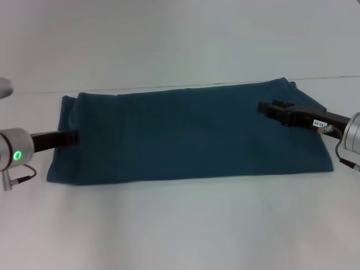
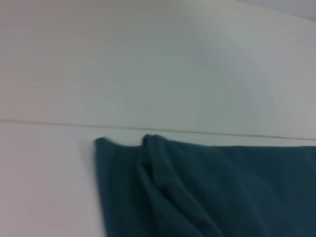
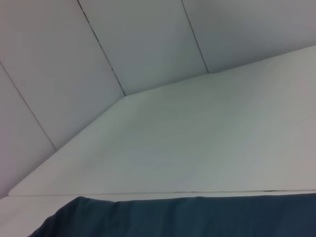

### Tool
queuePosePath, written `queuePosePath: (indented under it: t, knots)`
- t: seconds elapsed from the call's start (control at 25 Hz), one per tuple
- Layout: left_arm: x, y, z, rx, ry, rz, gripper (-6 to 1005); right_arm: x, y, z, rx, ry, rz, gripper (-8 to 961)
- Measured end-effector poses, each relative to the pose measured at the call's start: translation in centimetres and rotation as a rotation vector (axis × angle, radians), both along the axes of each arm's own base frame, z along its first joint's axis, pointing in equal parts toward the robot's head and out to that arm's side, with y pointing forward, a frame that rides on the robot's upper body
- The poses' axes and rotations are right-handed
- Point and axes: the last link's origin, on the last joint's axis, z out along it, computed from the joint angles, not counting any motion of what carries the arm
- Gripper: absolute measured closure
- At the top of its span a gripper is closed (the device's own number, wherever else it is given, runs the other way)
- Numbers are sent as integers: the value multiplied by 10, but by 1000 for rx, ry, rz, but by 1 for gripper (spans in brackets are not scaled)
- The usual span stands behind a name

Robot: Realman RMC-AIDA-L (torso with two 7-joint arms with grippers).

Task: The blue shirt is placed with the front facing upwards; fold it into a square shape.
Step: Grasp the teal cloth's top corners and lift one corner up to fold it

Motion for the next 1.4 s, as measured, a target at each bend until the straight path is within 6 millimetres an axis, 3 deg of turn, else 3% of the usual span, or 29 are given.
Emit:
queuePosePath:
  t: [0.24,0.44,0.64,0.88,1.0,1.2,1.4]
  knots:
    - [-11,-10,9,41,4,16,993,0,0,1,-3,4,-1,506]
    - [-10,-12,19,52,-20,23,810,-1,1,1,-6,6,-2,511]
    - [-14,-8,30,55,-83,94,716,0,2,4,-3,2,-7,516]
    - [-15,-5,27,46,-96,129,604,-1,4,6,0,-1,-5,522]
    - [-18,-3,25,47,-81,136,371,-2,5,6,0,-2,-2,524]
    - [-22,-4,23,53,-64,150,135,-2,6,6,1,-5,-1,529]
    - [-23,-4,19,40,-69,159,77,-2,6,7,2,-8,0,534]
